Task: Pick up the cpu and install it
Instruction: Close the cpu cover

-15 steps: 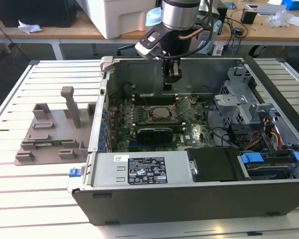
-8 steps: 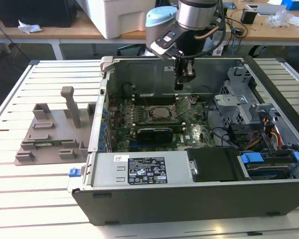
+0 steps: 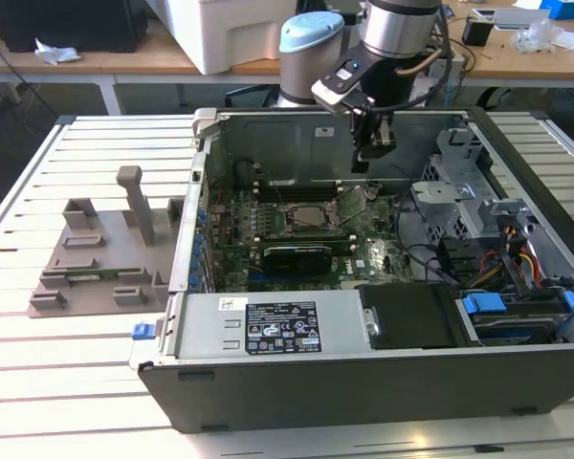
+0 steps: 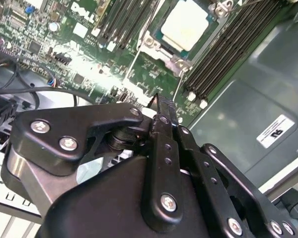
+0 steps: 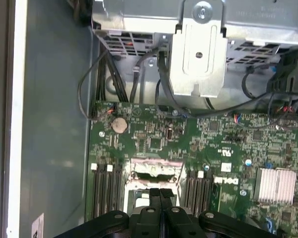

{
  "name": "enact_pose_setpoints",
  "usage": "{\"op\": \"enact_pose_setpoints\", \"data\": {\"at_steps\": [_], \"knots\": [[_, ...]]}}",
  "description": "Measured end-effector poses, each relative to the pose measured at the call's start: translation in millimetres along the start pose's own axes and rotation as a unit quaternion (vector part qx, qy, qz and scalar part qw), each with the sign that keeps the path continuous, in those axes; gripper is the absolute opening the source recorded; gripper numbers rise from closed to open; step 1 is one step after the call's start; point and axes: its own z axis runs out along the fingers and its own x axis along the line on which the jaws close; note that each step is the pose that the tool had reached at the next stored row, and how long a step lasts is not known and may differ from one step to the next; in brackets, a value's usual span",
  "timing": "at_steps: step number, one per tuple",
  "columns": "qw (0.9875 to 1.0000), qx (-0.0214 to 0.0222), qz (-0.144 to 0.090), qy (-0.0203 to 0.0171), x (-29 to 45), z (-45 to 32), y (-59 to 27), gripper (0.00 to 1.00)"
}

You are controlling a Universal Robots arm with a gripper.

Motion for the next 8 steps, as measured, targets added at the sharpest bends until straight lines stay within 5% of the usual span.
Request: {"op": "enact_pose_setpoints", "data": {"at_steps": [8], "knots": [[1.0000, 0.0004, 0.000, 0.0000, -1.2, -0.9, 17.4, 0.11]]}}
